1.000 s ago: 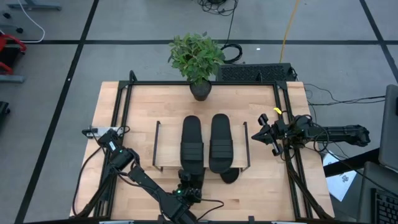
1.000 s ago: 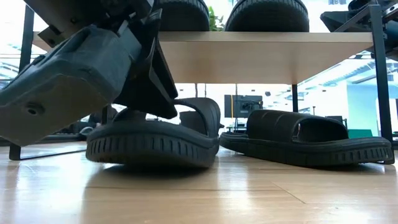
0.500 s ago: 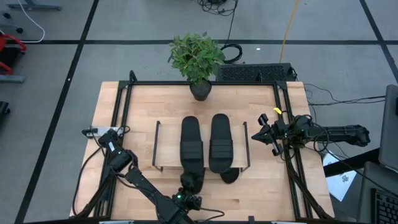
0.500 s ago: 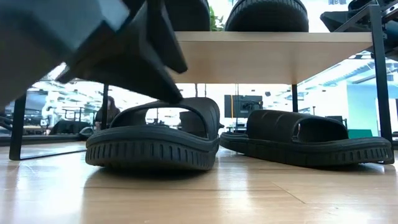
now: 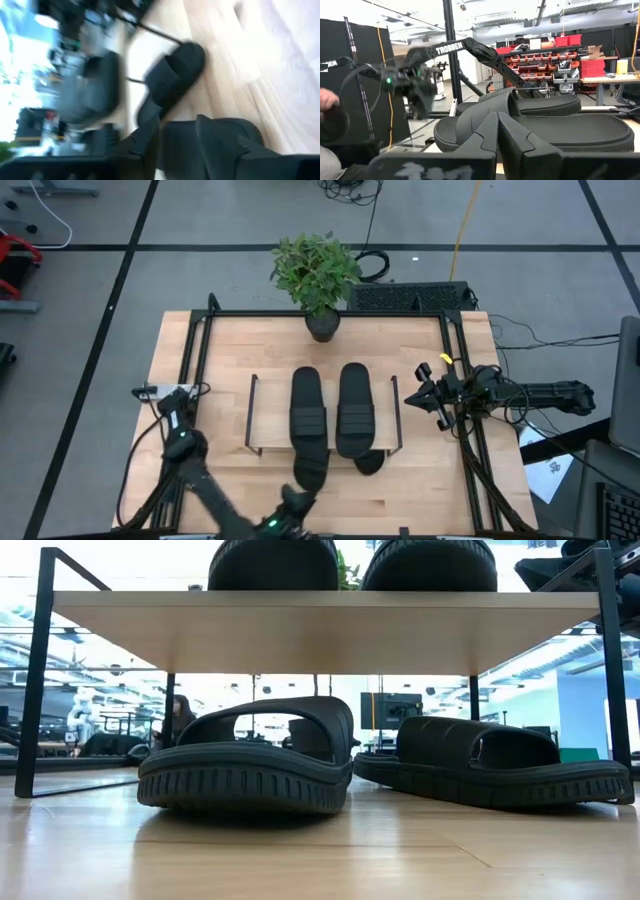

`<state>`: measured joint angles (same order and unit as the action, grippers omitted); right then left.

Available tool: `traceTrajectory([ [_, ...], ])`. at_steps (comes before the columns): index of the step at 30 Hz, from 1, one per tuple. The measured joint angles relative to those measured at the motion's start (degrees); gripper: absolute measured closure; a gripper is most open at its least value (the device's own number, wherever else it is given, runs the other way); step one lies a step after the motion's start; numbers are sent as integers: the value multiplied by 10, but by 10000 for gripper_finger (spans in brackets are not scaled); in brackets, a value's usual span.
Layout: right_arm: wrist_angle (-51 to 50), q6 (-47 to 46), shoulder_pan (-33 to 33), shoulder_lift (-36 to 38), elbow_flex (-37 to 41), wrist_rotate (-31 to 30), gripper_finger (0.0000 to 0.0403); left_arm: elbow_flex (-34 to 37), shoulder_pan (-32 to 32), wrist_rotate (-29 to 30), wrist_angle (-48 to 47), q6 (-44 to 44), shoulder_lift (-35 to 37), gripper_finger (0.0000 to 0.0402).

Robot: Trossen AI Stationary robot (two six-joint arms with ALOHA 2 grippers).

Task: Pick and place slides into the shelf
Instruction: Put the black slipper under the shelf

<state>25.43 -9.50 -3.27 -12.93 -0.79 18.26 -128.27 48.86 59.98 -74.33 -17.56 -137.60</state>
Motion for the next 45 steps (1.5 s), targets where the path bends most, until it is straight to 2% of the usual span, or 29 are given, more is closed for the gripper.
traceTrajectory([
  [5,4,15,0,0,0,21,403,-68,54,75,-125,-58,4,322],
  [8,24,7,0,0,0,30,403,-50,83,99,-160,-114,38,358],
  [11,39,-1,0,0,0,30,403,-38,107,115,-157,-174,69,391],
  [13,41,-2,0,0,0,30,403,-30,118,121,-156,-204,78,397],
  [16,41,-2,0,0,0,30,403,-4,127,75,-151,-221,77,398],
  [20,40,-3,0,0,0,30,403,75,113,2,-72,-218,76,401],
  [22,39,-3,0,0,0,30,403,113,106,-6,-20,-194,75,401],
  [29,39,-10,0,0,0,30,403,197,68,-102,164,-101,75,401],
  [34,39,-9,0,0,0,29,403,228,37,-112,175,-103,75,401],
  [38,39,-8,0,0,0,29,403,240,10,-168,176,-121,75,401],
  [42,39,-7,0,0,0,29,403,246,1,-179,180,-114,75,401],
  [45,39,-3,0,0,0,29,403,246,-4,-212,207,-98,75,401],
])
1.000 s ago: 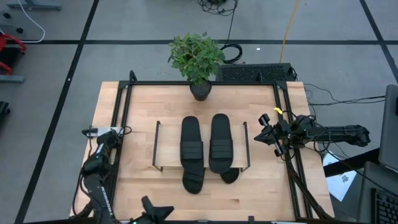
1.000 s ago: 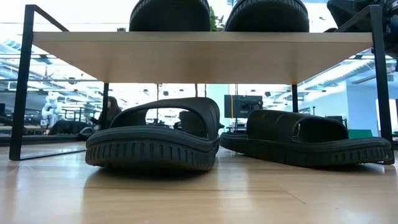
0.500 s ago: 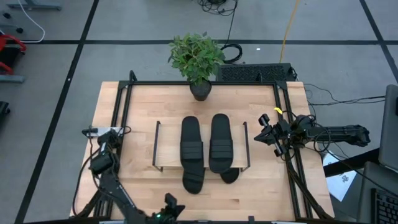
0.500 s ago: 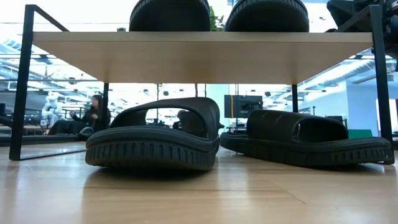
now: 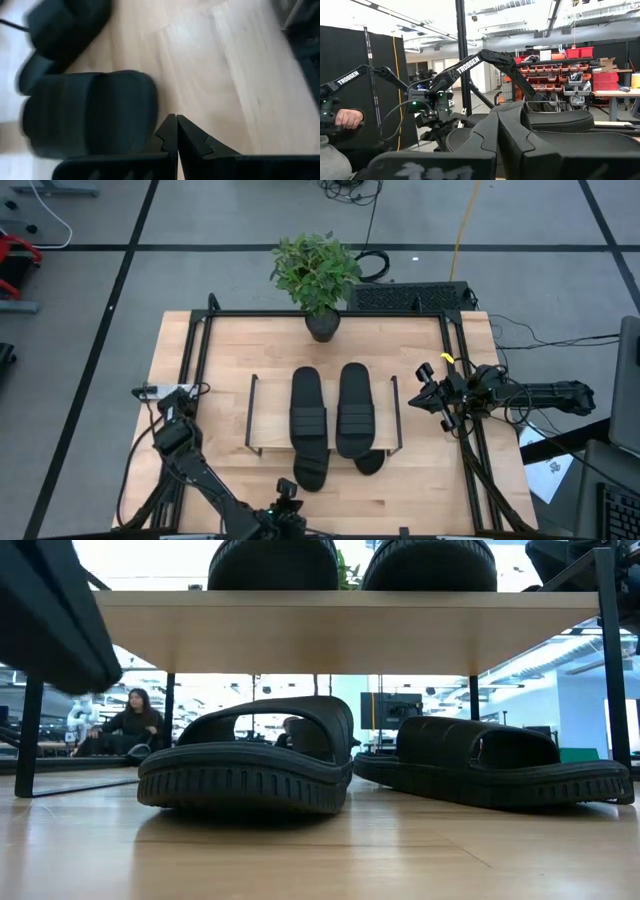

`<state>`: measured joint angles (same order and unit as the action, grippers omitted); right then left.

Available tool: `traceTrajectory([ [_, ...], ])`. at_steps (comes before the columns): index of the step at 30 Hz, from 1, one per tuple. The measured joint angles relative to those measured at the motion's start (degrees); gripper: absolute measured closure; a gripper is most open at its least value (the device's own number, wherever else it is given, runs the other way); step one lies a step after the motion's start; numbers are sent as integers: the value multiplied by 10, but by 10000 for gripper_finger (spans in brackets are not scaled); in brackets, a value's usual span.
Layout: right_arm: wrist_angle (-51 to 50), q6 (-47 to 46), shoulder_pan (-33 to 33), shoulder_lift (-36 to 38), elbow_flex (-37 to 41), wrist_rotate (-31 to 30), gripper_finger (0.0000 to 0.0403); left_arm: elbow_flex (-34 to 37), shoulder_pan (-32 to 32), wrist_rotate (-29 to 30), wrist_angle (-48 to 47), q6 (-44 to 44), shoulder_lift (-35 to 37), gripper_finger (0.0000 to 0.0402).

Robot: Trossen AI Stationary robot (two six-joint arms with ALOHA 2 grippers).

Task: Pick and place slides into the shelf
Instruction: Put the black slipper under the shelf

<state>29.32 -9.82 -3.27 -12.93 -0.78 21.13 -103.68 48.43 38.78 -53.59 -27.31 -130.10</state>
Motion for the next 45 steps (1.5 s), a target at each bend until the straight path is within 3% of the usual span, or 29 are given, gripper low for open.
traceTrajectory([
  [16,0,0,0,0,0,0,403,0,-32,-42,43,47,-7,401],
  [25,0,0,0,0,0,0,403,60,-46,-60,91,56,-9,401],
  [45,1,0,0,0,0,0,403,72,-83,-43,108,94,-9,401],
])
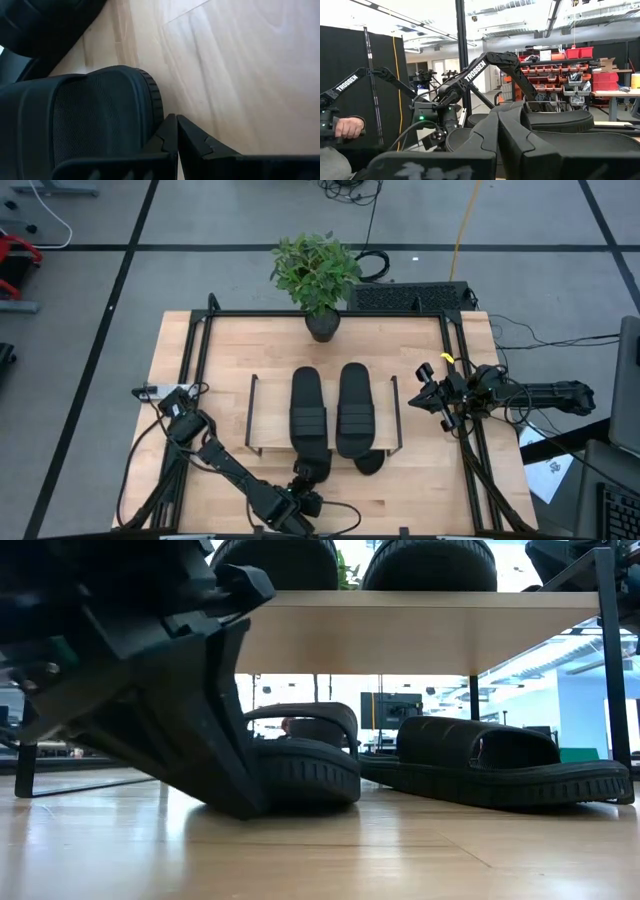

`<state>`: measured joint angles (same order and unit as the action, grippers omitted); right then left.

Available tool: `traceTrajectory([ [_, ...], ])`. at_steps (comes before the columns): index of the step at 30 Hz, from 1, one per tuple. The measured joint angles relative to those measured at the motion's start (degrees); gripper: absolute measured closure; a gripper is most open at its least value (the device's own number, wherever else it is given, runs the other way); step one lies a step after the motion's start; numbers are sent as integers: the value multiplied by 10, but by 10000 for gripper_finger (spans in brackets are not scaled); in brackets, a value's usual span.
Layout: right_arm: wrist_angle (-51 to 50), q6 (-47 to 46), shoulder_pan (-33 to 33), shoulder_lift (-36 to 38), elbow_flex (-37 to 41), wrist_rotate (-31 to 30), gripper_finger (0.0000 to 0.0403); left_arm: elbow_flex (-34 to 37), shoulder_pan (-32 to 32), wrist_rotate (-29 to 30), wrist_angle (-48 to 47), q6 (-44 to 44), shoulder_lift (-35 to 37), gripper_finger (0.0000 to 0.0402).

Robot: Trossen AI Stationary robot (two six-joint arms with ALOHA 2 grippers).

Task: Pick and place slides into the shelf
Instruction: Put the black slipper under the shelf, then adjust the black slipper under the shelf

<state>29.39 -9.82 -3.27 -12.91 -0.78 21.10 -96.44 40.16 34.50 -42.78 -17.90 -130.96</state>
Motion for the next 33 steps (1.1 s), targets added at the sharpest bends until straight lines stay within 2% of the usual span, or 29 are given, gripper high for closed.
traceTrajectory([
  [7,0,0,0,0,0,0,403,-6,13,-15,-2,51,6,401],
  [15,0,2,0,0,0,0,403,-50,60,-11,-1,127,58,401],
  [18,0,1,0,0,0,0,403,-52,83,36,-5,150,95,401],
  [24,0,0,0,0,0,2,403,-51,147,175,-34,240,165,401],
  [26,0,1,0,0,0,2,403,-50,160,187,-36,266,188,401],
  [29,0,6,0,0,0,1,403,-50,154,150,-33,302,224,401],
  [33,5,31,0,0,0,1,403,-50,97,0,1,377,267,401],
])
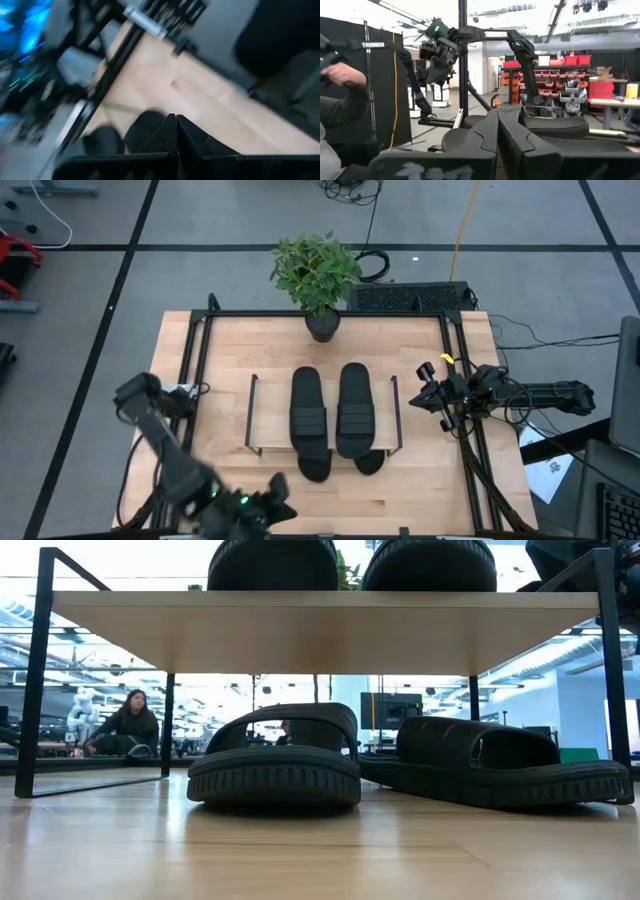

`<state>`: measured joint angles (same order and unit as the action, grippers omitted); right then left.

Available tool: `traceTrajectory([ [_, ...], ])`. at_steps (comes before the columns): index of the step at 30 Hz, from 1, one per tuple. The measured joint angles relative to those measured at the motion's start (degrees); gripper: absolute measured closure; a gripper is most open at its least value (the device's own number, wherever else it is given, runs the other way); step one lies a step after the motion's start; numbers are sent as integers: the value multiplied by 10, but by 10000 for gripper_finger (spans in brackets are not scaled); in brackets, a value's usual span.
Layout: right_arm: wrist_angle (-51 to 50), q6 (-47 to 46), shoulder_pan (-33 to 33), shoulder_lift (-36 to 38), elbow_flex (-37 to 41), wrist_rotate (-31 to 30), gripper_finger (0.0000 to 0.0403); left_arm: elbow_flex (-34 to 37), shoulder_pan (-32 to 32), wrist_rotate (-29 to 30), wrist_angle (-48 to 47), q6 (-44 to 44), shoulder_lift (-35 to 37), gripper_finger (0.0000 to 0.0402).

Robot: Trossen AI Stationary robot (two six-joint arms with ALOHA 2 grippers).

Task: Pick and place slides into the shelf
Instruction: Adjust the black slipper under the shelf

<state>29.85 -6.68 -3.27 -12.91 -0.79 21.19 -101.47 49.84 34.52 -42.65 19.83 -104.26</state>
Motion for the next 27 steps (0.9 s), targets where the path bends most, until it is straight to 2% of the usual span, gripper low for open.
traceTrajectory([
  [3,9,4,0,0,0,0,403,0,-61,-136,30,67,26,401],
  [6,13,-3,0,0,0,0,403,1,-122,-233,53,136,48,401],
  [10,14,-33,0,0,0,0,403,1,-189,-269,63,229,97,401],
  [14,17,-29,0,0,0,0,403,21,-247,-316,59,193,180,401],
  [16,18,-17,0,0,0,0,403,69,-248,-314,59,188,229,402],
  [20,17,7,0,0,0,0,403,207,-223,-271,96,176,343,402],
  [24,16,-15,0,0,0,5,403,376,-200,-221,256,183,462,402],
  [27,15,-5,0,0,-5,38,403,511,-179,-172,381,200,546,402],
])
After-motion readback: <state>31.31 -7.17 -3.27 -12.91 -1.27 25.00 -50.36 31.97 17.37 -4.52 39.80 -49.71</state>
